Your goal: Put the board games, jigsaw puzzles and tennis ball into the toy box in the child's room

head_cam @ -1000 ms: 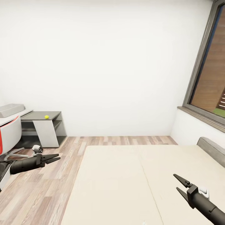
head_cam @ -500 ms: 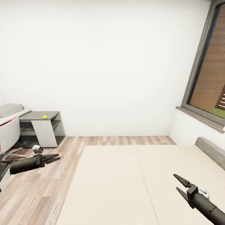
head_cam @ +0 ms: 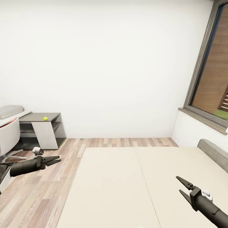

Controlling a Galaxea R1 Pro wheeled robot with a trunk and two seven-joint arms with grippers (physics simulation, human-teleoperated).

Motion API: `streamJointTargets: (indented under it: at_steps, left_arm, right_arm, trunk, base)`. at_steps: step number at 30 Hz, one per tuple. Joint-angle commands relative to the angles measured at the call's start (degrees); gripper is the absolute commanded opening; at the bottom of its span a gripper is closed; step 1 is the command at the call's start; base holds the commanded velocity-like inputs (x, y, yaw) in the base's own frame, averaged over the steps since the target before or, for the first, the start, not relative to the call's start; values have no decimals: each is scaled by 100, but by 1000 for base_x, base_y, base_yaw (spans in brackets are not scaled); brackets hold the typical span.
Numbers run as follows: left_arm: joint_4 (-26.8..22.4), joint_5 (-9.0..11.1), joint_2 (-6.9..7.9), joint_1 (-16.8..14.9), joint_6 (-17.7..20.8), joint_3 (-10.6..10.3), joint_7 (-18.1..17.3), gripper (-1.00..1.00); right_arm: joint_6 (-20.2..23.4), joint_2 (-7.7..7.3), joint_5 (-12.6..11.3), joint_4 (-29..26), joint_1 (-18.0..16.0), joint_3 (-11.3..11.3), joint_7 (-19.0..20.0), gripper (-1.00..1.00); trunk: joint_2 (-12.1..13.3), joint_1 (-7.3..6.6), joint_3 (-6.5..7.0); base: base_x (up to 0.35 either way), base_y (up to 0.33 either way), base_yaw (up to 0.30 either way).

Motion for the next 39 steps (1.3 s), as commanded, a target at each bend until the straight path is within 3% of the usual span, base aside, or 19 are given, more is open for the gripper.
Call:
streamJointTargets:
  at_steps: [1,8,13,18,19,30,31,35,39]
  left_arm:
    - [1,-1,1,0,61,-1,-21,100]
    - [1,-4,9,0,61,0,-21,100]
    - [1,-2,18,0,61,5,-25,100]
    - [1,2,25,0,61,7,-28,100]
    - [1,3,26,0,61,7,-29,100]
    - [1,-3,29,0,61,7,-29,100]
    - [1,-4,29,0,61,7,-29,100]
    - [1,-5,29,0,61,8,-29,100]
    - [1,-7,34,0,61,8,-29,100]
  right_arm:
    - [18,7,45,0,1,-6,47,100]
    - [-56,28,168,-9,-1,45,-68,100]
    - [-137,10,397,-22,-87,310,-370,100]
    - [-138,-6,559,192,-593,872,-1001,100]
    - [-122,-17,582,424,-862,1084,-1302,100]
    - [-116,-16,641,2386,-2502,1986,-2783,100]
    - [-131,-14,686,2781,-2753,2177,-2940,100]
    - [-169,3,927,3482,-3146,2586,-3124,100]
    - [-377,25,1332,3968,-3353,2872,-3193,100]
  trunk:
    - [-3,2,0]
    - [-3,2,0]
    - [-3,2,0]
    - [-3,2,0]
    - [-3,2,0]
    - [-3,2,0]
    - [-3,2,0]
    - [-3,2,0]
    - [-3,2,0]
  base:
    - [0,0,0]
    - [0,0,0]
    - [0,0,0]
    - [0,0,0]
    - [0,0,0]
    - [0,0,0]
    - [0,0,0]
    - [0,0,0]
    - [0,0,0]
